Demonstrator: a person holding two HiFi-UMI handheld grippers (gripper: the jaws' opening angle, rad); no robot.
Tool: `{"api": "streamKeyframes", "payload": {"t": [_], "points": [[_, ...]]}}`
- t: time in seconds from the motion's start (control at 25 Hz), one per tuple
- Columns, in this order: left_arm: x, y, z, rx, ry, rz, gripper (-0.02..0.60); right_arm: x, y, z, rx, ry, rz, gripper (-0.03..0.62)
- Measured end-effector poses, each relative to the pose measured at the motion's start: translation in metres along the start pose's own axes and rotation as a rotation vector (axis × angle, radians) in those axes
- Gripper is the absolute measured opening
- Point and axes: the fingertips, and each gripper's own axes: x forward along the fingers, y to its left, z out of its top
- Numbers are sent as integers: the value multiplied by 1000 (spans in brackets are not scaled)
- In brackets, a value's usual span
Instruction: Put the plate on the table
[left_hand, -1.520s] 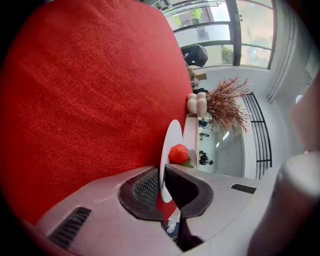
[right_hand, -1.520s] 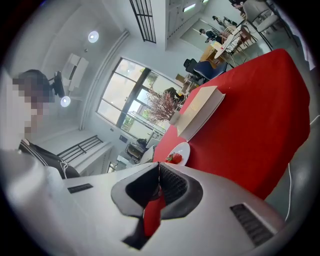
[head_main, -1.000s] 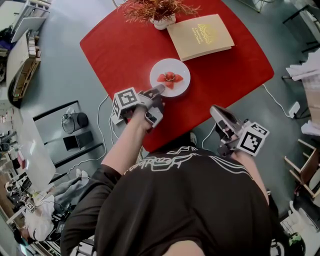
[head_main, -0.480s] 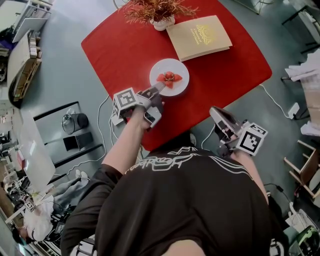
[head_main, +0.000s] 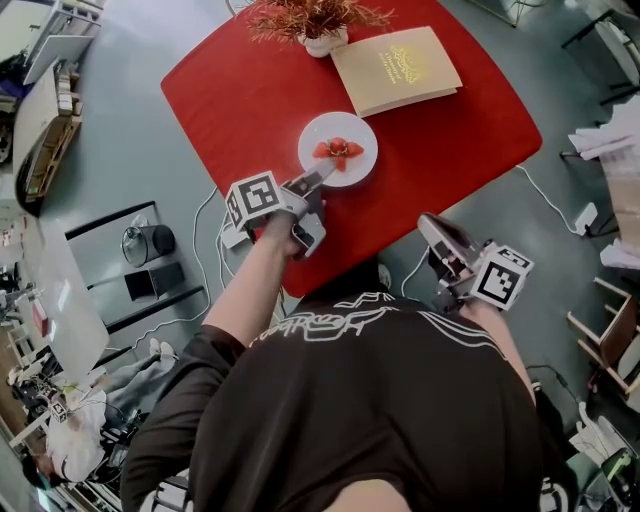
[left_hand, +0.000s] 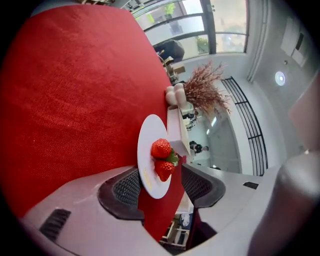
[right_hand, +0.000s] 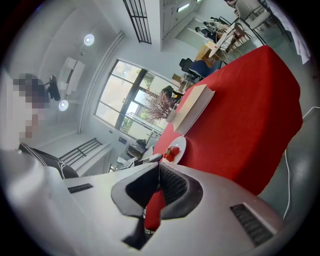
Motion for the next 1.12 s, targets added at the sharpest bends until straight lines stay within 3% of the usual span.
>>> {"api": "streamKeyframes", "payload": {"t": [0.36,0.56,0.92,1.12], "points": [[4,-1,-11,272,72,117,232,-4,1,-8,0,12,2,8],[4,0,-14,362,108,150,239,-5,3,-10,-2,24,9,8],[5,-1,-33,644,220,222,279,-12,4,-17,12,33,17,8],[2,1,-37,712,232,268,279,-17,8,-20,16,30,23,8]]}}
